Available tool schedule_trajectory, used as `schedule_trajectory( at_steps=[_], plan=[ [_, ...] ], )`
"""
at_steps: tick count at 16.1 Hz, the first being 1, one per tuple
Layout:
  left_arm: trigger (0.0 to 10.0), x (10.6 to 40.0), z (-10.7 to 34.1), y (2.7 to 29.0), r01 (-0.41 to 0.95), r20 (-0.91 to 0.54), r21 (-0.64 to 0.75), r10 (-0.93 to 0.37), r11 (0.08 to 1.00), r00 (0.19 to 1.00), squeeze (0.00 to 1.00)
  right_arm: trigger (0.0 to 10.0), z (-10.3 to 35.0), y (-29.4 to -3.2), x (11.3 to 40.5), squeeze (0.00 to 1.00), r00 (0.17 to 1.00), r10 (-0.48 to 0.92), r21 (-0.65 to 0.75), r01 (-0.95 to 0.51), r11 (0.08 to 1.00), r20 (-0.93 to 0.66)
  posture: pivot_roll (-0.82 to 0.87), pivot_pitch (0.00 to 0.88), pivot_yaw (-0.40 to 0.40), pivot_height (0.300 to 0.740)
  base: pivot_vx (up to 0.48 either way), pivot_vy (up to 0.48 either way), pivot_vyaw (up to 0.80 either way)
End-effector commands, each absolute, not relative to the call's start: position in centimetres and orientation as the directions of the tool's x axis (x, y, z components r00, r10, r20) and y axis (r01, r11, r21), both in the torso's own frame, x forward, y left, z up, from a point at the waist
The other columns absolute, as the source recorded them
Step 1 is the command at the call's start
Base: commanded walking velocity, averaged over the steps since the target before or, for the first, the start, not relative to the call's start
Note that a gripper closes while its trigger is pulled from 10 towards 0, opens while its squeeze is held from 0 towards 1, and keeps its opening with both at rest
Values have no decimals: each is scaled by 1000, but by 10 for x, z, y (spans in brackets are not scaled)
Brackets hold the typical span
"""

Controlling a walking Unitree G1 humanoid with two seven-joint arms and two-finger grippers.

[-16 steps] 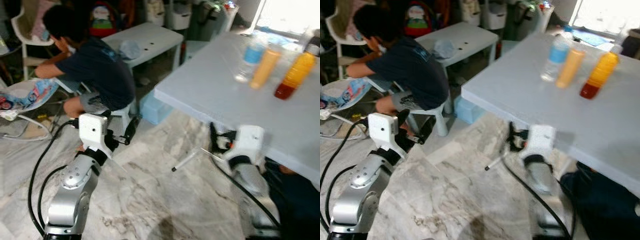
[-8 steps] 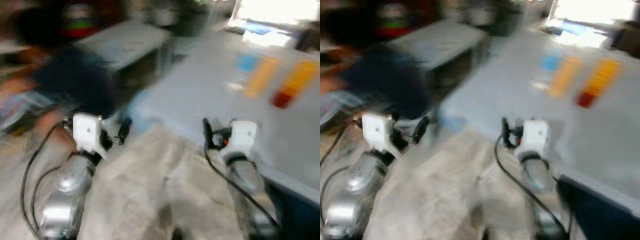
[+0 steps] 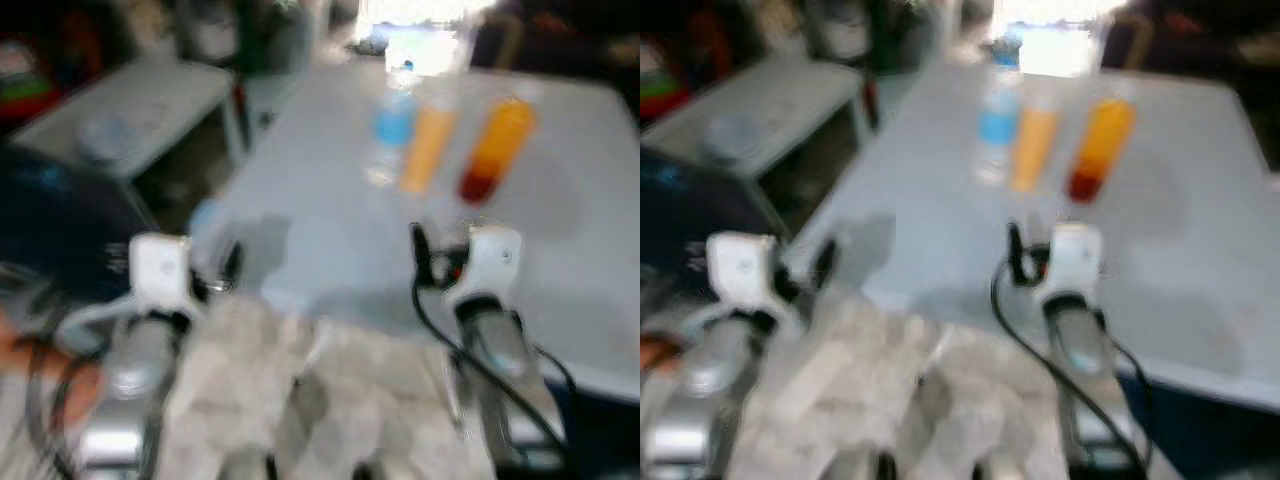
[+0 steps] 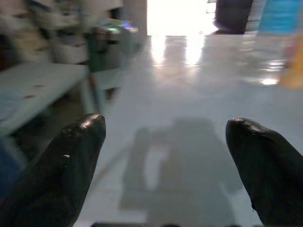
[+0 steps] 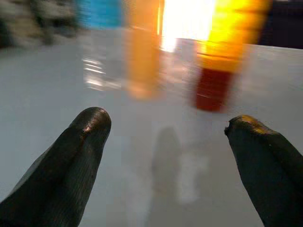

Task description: Restocking fridge

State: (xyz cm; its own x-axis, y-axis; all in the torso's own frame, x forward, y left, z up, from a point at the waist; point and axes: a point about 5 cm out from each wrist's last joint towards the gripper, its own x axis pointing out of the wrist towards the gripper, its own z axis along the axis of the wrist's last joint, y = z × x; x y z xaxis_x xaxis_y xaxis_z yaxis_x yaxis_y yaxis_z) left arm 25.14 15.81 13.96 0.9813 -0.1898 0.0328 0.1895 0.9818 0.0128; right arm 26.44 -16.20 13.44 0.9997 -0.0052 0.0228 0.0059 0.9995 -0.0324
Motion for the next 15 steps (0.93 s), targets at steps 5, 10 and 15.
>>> schedule_trajectory(
  at_steps=[5, 10, 15],
  plan=[
    [10000, 256, 143, 157, 214, 48, -6, -214, 977, 976, 0, 10000, 136, -162, 263, 0, 999, -2, -72, 5, 997, 44, 1, 34, 33, 740, 0, 0, -420],
    [10000, 255, 146, 152, 237, 73, -28, -234, 971, 970, 0, 10000, 141, -156, 272, 0, 998, 2, -104, 4, 995, 55, 4, 28, 36, 740, 370, 0, 0],
    [10000, 254, 142, 148, 263, 58, -22, -261, 965, 964, 0, 10000, 136, -156, 274, 0, 1000, 8, 19, -8, 1000, -12, -1, 24, 30, 740, 412, 0, 0]
  ],
)
